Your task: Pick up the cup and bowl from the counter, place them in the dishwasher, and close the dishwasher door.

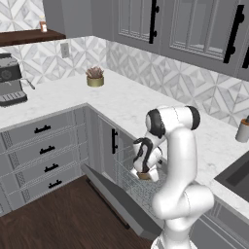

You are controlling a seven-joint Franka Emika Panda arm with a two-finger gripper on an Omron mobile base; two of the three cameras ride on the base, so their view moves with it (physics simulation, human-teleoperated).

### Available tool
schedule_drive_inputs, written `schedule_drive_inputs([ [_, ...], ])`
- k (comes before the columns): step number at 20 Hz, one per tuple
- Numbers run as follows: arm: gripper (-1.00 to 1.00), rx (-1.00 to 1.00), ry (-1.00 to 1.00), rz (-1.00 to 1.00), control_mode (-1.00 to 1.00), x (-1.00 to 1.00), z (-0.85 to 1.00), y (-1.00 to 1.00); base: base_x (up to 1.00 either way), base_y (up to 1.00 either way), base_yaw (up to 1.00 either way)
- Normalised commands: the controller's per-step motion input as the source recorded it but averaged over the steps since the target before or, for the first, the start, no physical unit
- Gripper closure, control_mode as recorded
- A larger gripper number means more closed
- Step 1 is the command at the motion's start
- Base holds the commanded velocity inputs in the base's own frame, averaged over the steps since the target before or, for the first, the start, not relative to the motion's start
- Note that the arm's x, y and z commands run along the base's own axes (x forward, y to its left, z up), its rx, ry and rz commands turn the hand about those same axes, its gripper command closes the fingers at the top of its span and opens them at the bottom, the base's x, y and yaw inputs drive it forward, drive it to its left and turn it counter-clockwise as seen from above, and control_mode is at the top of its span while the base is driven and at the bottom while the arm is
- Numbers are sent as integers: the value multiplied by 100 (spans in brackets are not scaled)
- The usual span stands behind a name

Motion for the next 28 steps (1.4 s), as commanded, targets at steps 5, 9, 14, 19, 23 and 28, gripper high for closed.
schedule_drive_inputs([
  [5, 100, -5, 0, 0, -100, 25, -29, 0, 0, 0, 0],
  [9, 100, -5, 0, 0, -100, 20, -22, 0, 0, 0, 0],
  [14, 100, -3, 0, 0, -100, 30, -16, -1, 0, 0, 0],
  [19, 100, -2, 0, 0, -100, 42, -29, -7, 0, 0, 0],
  [23, 100, -1, 0, 0, -100, 52, -52, -25, 0, 0, 0],
  [28, 100, -2, 0, 0, -100, 40, -64, -15, 0, 0, 0],
])
